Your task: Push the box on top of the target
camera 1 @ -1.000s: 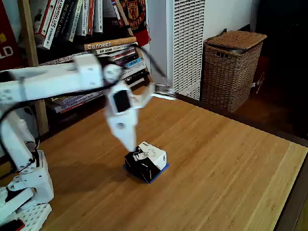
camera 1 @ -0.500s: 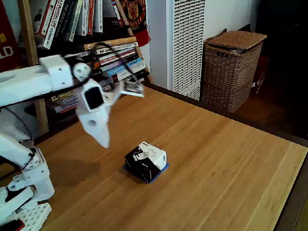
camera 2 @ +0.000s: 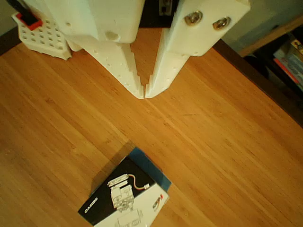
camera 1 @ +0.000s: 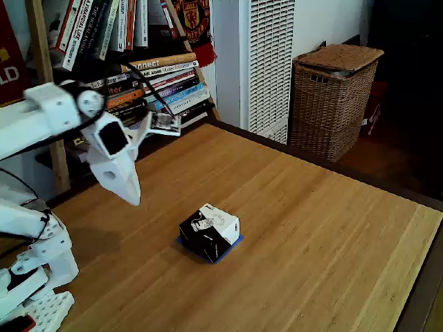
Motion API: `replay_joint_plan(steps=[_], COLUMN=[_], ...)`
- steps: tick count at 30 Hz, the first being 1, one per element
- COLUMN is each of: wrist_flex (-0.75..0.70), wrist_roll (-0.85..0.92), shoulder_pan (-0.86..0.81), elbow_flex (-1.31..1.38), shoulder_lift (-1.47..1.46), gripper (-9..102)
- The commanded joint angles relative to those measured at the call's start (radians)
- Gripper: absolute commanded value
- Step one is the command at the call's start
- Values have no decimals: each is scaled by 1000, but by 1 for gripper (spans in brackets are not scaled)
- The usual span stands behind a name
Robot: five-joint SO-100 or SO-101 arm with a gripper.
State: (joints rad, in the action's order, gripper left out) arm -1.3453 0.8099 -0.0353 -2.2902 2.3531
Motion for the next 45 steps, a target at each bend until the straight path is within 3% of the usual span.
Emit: replay_joint_plan(steps=[1,26,45], wrist_flex=[31,124,100], wrist_roll=[-26,89,233], shoulder_pan=[-11,-98,-160], elbow_flex=[-28,-350,-617], shoulder_lift=[94,632,911], gripper=[0,0,0])
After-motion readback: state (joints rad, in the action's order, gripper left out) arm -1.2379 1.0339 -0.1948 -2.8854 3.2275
